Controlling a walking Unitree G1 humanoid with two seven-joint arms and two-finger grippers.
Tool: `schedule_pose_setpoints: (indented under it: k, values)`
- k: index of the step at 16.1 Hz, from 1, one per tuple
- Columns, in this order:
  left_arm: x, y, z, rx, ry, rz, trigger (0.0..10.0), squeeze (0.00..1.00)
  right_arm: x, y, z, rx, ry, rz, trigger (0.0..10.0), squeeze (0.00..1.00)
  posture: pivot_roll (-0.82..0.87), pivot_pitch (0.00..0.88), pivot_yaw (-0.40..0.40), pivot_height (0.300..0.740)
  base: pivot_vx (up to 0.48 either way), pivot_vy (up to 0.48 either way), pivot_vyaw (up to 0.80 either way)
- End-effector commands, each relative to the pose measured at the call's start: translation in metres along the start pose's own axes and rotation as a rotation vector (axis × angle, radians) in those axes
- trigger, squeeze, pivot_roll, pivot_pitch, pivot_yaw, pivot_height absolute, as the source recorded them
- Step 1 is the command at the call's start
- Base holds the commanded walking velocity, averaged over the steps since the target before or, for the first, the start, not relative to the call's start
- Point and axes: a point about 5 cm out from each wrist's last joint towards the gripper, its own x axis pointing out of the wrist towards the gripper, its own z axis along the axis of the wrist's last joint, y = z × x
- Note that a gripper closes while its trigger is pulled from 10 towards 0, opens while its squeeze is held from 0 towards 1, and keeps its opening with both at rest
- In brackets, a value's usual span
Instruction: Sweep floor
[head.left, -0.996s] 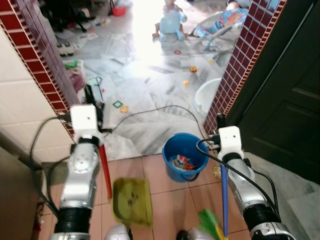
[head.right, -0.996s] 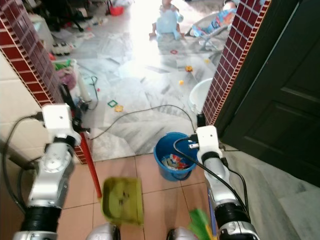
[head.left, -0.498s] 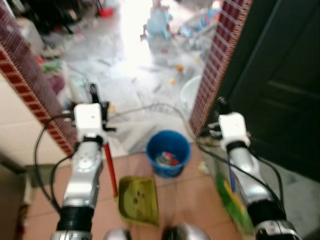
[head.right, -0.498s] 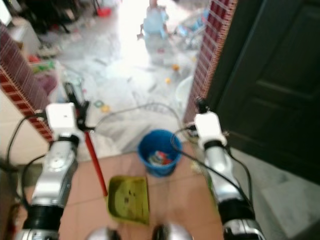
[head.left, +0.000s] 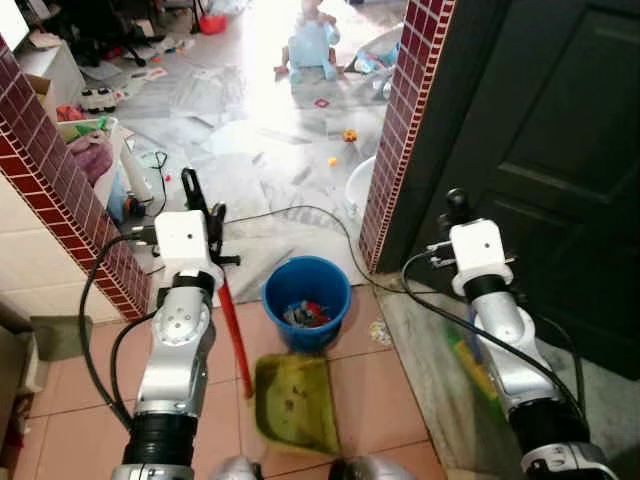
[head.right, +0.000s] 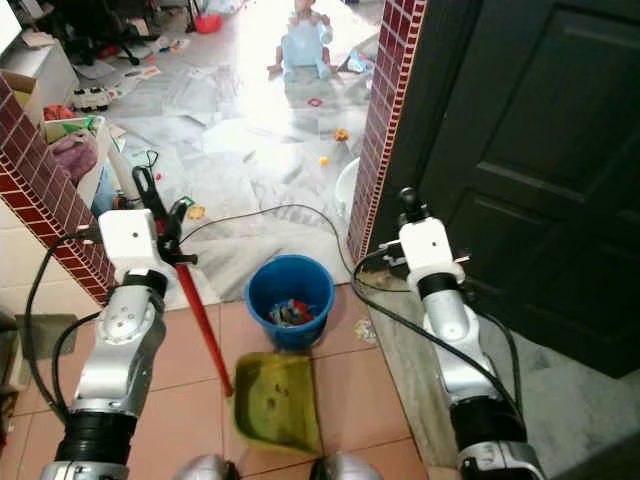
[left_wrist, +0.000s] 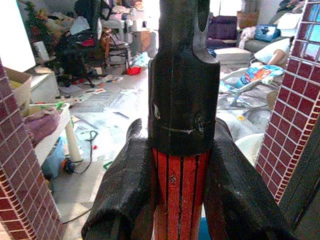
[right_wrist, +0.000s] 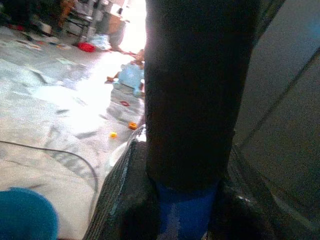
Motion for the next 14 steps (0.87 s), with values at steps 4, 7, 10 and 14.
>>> schedule_pose_setpoints:
  k: [4, 7, 10, 14]
  values:
    - [0.003, 0.008, 0.014, 0.003, -0.057, 0.021, 10.0, 0.00, 0.005, 0.008, 0.016, -0.018, -0.097, 0.058, 10.0, 0.00, -0.06, 0.000, 0.001, 0.740, 0.000, 0.000, 0.66]
    - [0.003, 0.009, 0.014, -0.007, -0.055, 0.011, 10.0, 0.00, 0.004, 0.010, 0.019, -0.036, -0.120, 0.074, 10.0, 0.00, -0.07, 0.000, 0.005, 0.740, 0.000, 0.000, 0.00]
    - [0.003, 0.008, 0.014, -0.014, -0.054, 0.008, 10.0, 0.00, 0.004, 0.006, 0.022, -0.107, -0.155, 0.050, 10.0, 0.00, -0.07, 0.000, 0.007, 0.740, 0.000, 0.000, 0.00]
    - [0.003, 0.007, 0.014, -0.020, -0.052, 0.004, 10.0, 0.00, 0.010, 0.017, 0.022, -0.020, -0.143, 0.122, 10.0, 0.00, -0.06, 0.000, 0.004, 0.740, 0.000, 0.000, 0.00]
